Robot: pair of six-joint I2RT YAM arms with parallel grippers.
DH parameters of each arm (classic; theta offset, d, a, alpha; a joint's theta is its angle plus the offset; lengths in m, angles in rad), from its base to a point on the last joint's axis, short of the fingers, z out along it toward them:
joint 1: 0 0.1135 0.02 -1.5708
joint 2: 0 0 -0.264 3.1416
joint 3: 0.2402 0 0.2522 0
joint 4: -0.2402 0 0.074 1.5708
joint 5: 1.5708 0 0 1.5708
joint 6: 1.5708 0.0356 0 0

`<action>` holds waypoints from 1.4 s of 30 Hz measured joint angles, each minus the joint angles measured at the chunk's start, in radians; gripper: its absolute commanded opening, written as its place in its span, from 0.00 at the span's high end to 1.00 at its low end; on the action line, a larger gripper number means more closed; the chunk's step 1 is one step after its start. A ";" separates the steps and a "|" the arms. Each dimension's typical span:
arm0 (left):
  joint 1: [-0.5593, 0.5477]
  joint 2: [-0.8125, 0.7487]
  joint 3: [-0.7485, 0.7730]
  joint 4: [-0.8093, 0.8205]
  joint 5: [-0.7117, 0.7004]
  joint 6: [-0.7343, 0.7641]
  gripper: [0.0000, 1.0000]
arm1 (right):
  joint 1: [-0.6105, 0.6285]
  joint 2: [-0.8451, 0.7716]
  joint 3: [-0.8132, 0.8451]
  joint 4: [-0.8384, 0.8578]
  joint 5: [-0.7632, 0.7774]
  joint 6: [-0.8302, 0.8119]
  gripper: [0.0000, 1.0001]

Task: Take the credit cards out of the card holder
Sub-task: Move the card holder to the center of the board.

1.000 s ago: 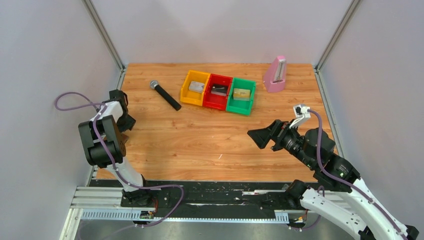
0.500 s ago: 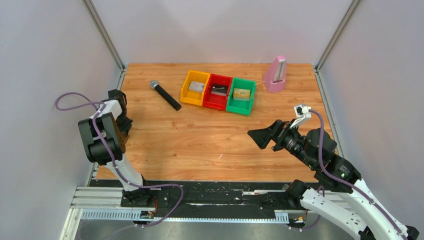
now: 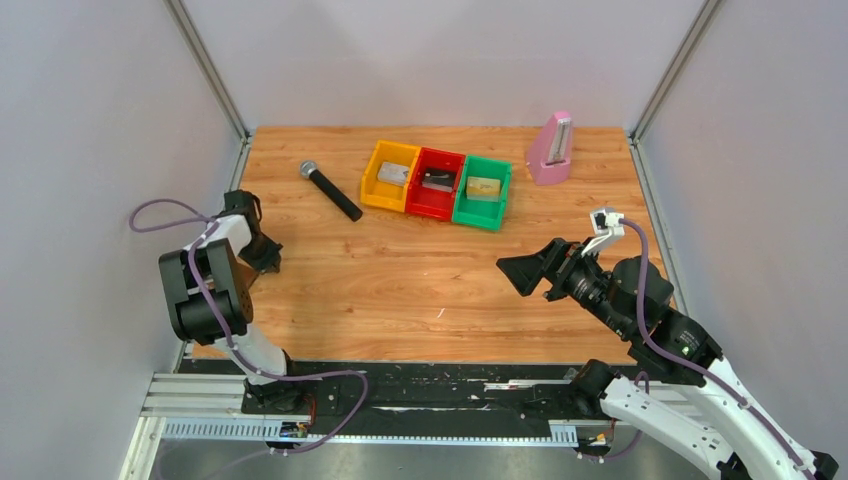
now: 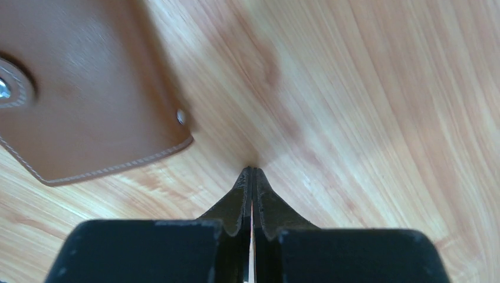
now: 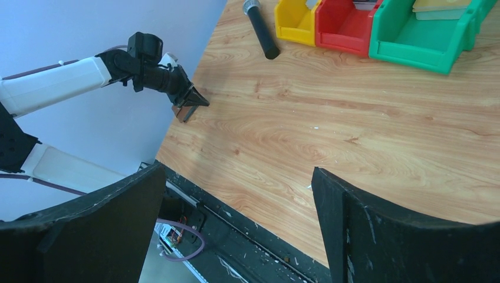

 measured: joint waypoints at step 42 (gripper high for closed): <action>0.105 0.003 0.027 -0.055 -0.229 -0.045 0.03 | 0.000 -0.092 0.015 -0.006 0.021 -0.050 0.03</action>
